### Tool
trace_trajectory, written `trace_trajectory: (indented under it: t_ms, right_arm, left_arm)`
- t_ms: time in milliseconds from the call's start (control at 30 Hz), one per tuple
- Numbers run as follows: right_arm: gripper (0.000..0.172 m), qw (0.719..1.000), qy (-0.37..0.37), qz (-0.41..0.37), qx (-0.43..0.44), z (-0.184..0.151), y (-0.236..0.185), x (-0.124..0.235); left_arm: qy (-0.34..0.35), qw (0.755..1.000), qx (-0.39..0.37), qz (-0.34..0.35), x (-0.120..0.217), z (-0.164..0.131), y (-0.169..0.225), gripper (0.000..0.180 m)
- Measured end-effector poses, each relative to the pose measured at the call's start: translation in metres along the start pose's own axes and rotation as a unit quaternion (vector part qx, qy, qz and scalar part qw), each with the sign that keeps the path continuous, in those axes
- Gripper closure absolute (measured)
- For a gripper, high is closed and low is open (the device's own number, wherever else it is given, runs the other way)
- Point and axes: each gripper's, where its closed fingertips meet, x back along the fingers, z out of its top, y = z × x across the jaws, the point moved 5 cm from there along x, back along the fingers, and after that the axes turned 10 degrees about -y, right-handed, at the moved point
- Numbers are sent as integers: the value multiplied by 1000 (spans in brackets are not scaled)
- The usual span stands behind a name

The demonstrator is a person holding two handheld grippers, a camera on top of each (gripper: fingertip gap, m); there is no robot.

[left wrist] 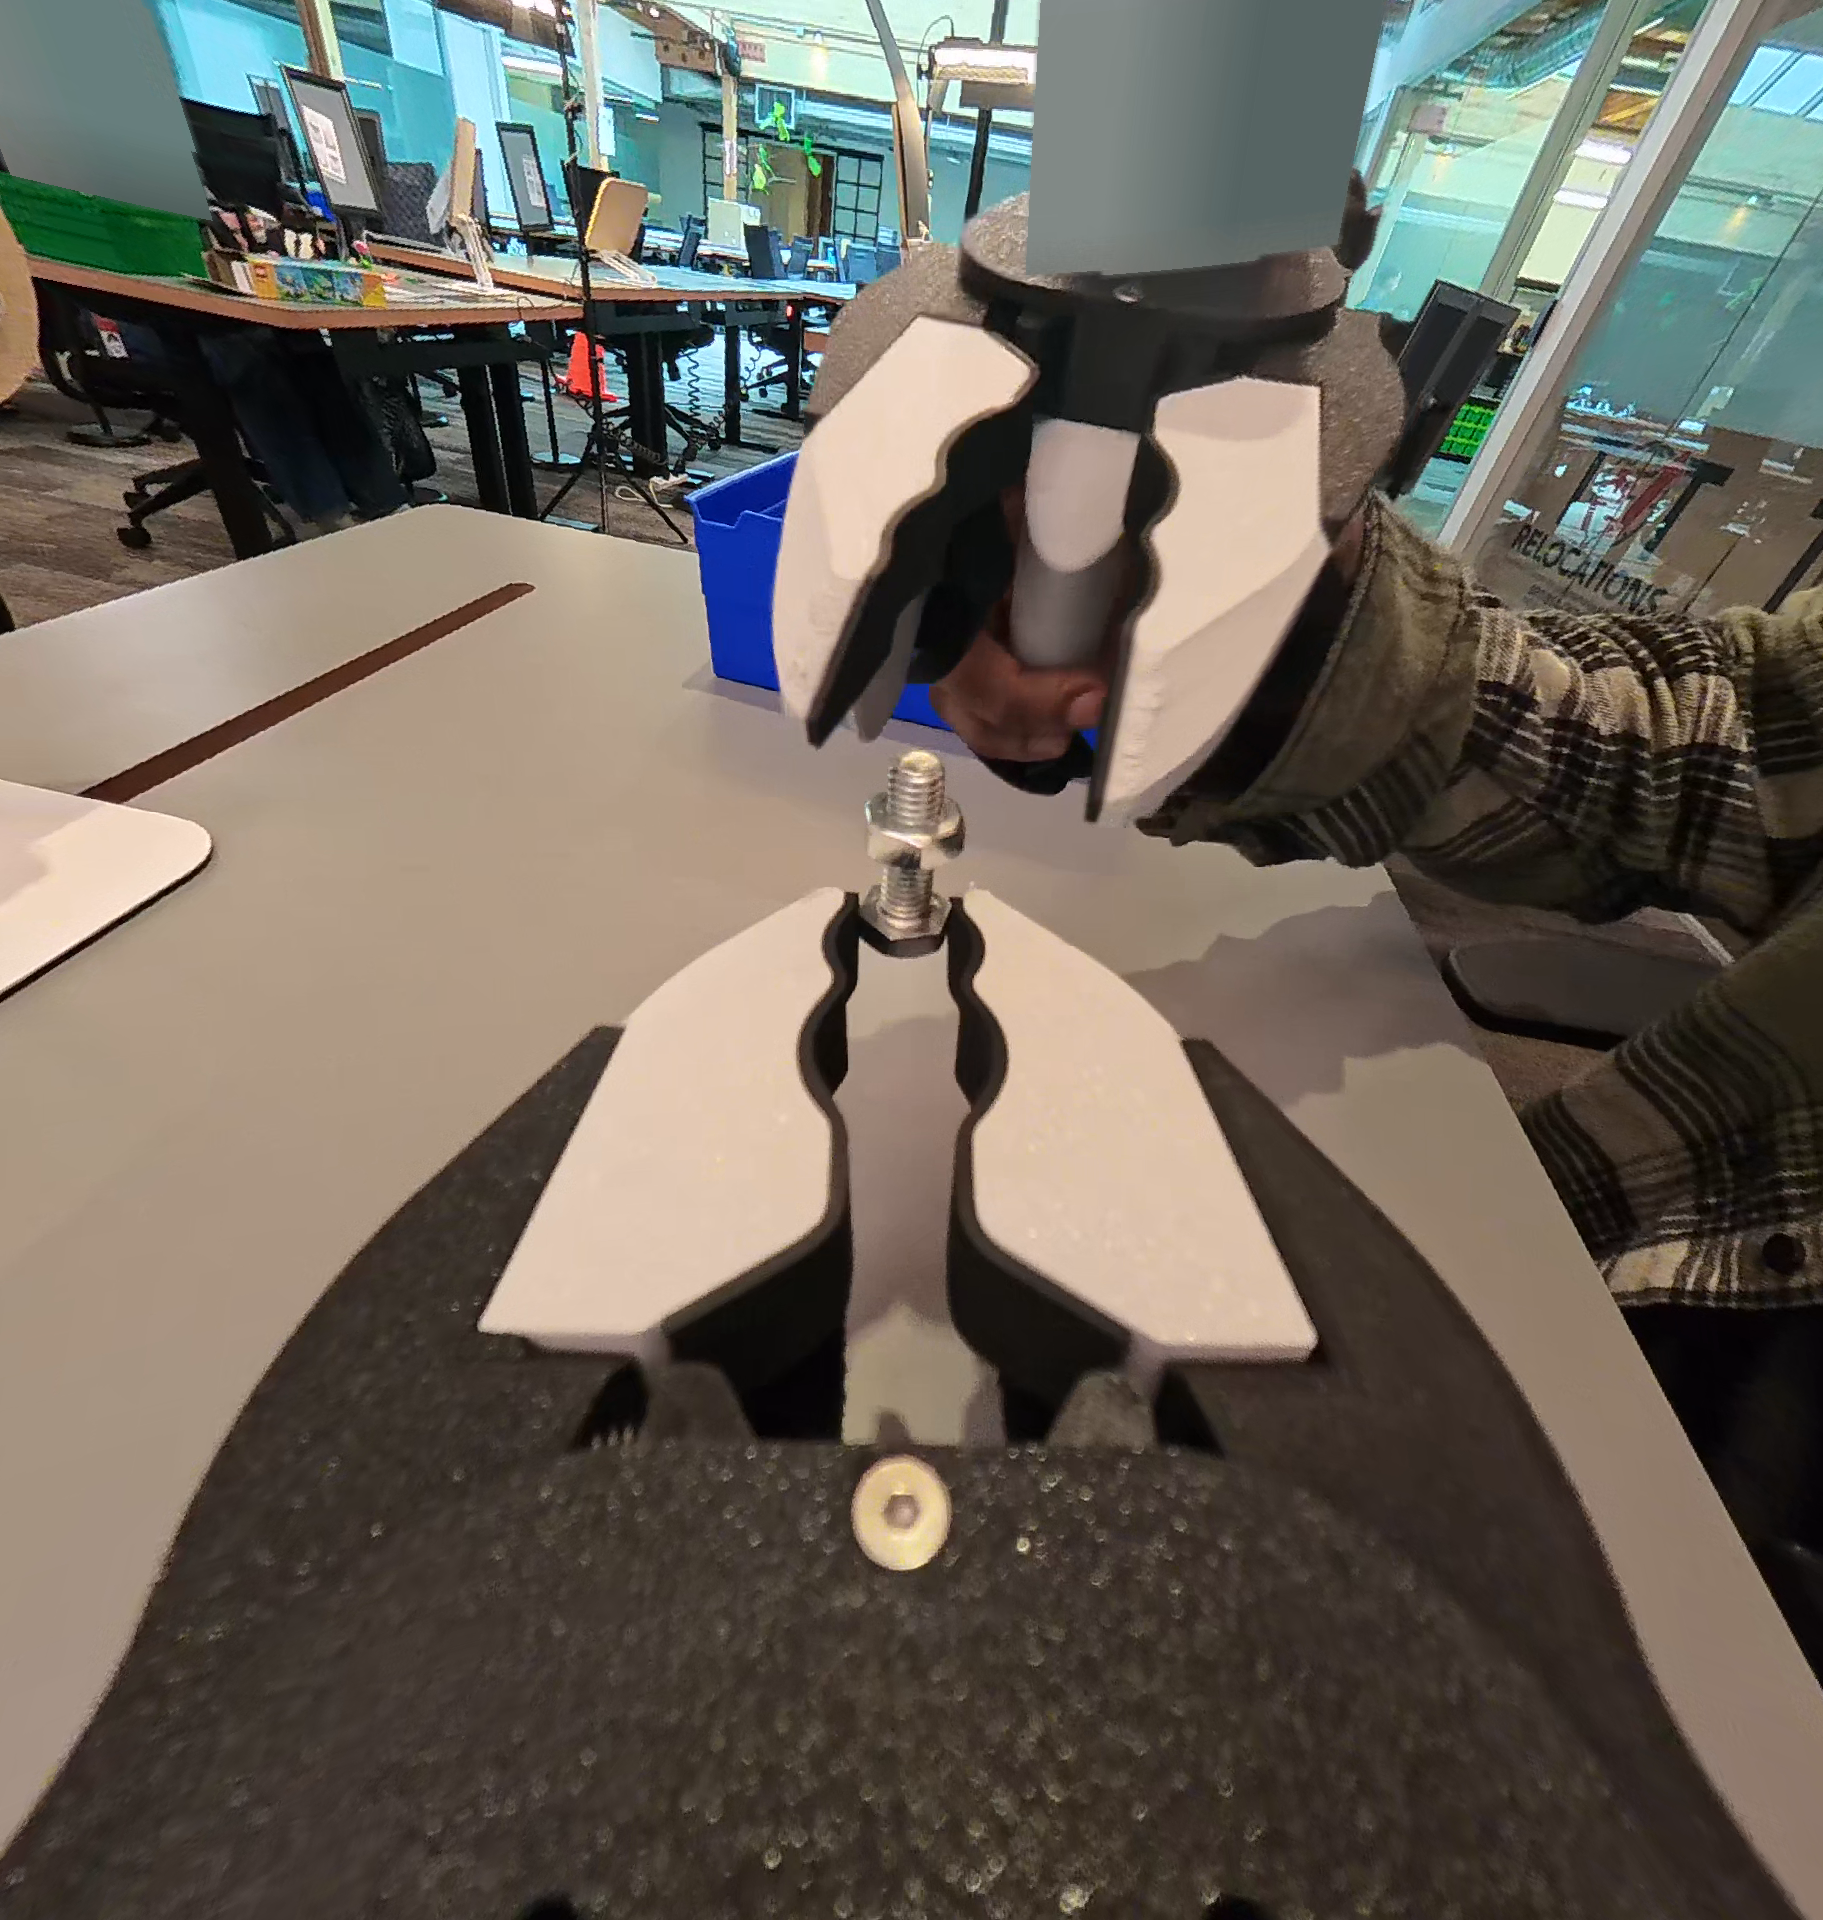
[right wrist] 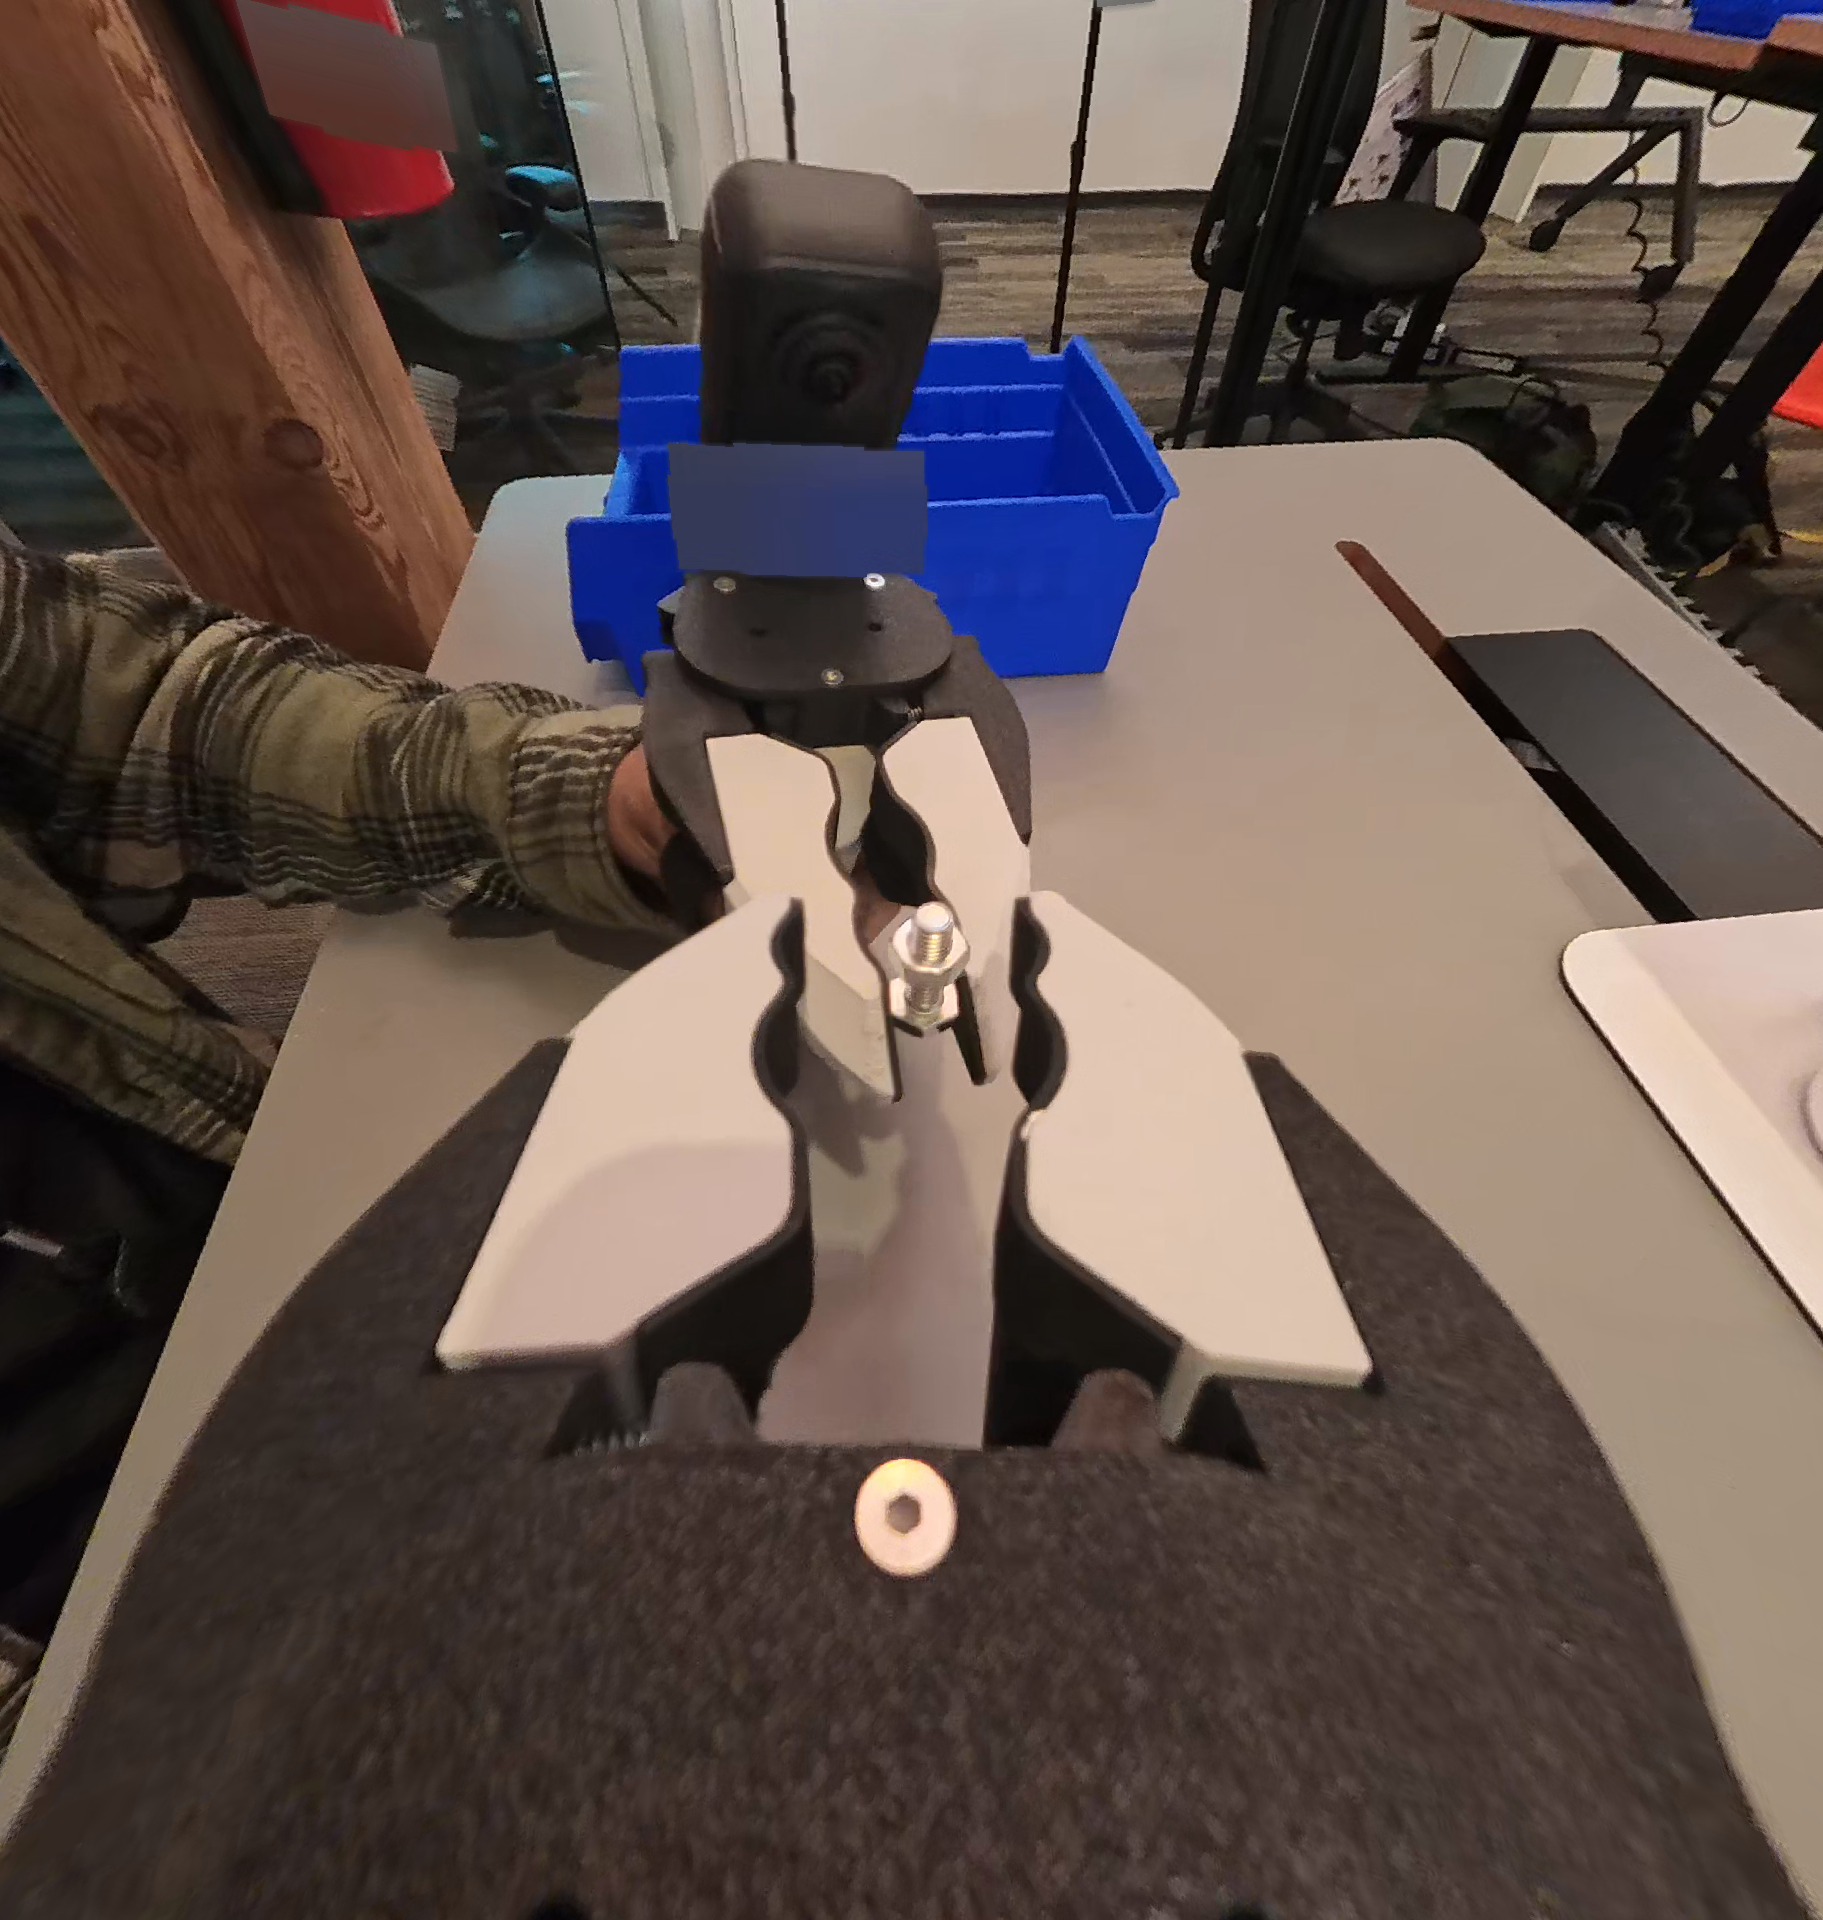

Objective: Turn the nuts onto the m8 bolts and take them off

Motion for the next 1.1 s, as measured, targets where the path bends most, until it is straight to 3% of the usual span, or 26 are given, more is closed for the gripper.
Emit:
trace_trajectory:
  t_ms: [200, 267, 433, 567, 667, 800, 933, 1100]
  right_arm:
    - [144, 1000, -13, 11, -6, -4, 2, -8]
    - [156, 1000, -16, 14, -5, -5, 1, -9]
    - [156, 1000, -3, -6, -7, -3, -4, 0]
    - [156, 998, 23, -47, -34, -4, -3, 38]
    - [156, 991, 1, -125, -57, -19, 5, 99]
    - [156, 955, -61, -256, -137, -70, 34, 205]
    - [156, 890, -135, -351, -258, -154, 64, 295]
    - [156, 813, -195, -392, -384, -249, 84, 337]
  left_arm:
    - [5, 1000, -6, -4, 0, 3, 3, 165]
    - [7, 1000, -7, -9, 0, 3, 4, 165]
    - [25, 998, 7, -60, -1, 8, 11, 157]
    - [22, 998, 12, -58, -8, 8, 13, 131]
    - [20, 997, 13, -70, -11, 7, 17, 127]
    - [14, 997, 16, -76, -15, 5, 18, 124]
    - [9, 997, 17, -75, -16, 3, 17, 124]
    - [1, 997, 20, -74, -19, -1, 14, 126]
